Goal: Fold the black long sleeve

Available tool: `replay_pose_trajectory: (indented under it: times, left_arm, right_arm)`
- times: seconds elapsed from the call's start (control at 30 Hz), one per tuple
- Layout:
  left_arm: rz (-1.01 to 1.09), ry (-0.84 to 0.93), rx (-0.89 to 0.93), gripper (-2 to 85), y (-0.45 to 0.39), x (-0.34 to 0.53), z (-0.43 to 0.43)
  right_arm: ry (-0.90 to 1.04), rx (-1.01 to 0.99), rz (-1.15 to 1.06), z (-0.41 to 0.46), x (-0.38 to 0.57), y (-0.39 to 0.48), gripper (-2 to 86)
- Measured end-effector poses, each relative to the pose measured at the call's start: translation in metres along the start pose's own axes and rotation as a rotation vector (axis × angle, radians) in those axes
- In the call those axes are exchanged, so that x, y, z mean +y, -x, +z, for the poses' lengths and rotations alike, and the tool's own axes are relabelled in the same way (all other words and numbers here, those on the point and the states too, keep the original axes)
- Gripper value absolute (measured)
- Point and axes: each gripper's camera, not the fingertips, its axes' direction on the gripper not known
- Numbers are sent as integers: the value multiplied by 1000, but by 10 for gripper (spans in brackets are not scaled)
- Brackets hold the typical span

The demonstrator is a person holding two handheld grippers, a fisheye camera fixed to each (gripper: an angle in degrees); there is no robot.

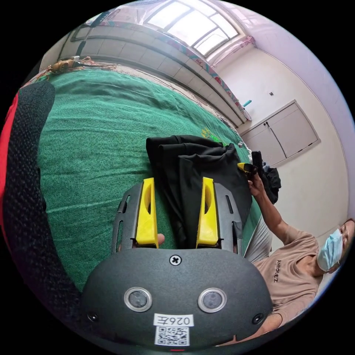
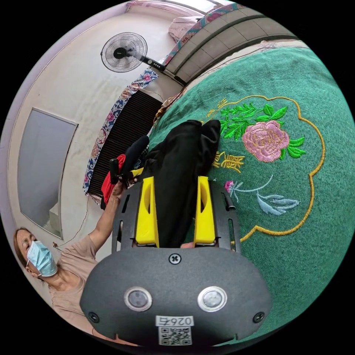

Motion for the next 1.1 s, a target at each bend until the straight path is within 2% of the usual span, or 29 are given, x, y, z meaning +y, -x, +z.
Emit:
replay_pose_trajectory:
  times: [0.1, 0.2, 0.33, 0.43, 0.53, 0.7, 0.8, 0.9, 1.1]
  left_arm:
    - [87, 32, -104, 118, -24, 9, 3]
    - [128, 45, -111, 71, -38, 23, 7]
    - [78, 6, -30, 55, -32, 47, 0]
    - [141, -60, -152, 49, -63, 79, -10]
    - [281, -124, -329, 47, -117, 113, -31]
    - [401, -426, -443, 46, -208, 234, -114]
    - [423, -580, -535, 45, -251, 319, -162]
    - [386, -714, -669, 46, -280, 392, -211]
    - [212, -905, -775, 45, -285, 489, -291]
  right_arm:
    - [2, -42, 16, 14, 1, 8, 107]
    - [12, -37, 18, 29, 7, 23, 96]
    - [13, 34, -16, 43, 19, 51, 56]
    - [-45, 238, -133, 53, 43, 110, 38]
    - [-103, 489, -347, 66, 79, 195, 33]
    - [-244, 859, -739, 87, 164, 354, 30]
    - [-338, 955, -901, 96, 200, 432, 30]
    - [-387, 926, -1036, 110, 215, 504, 30]
    - [-339, 798, -1291, 193, 183, 629, 31]
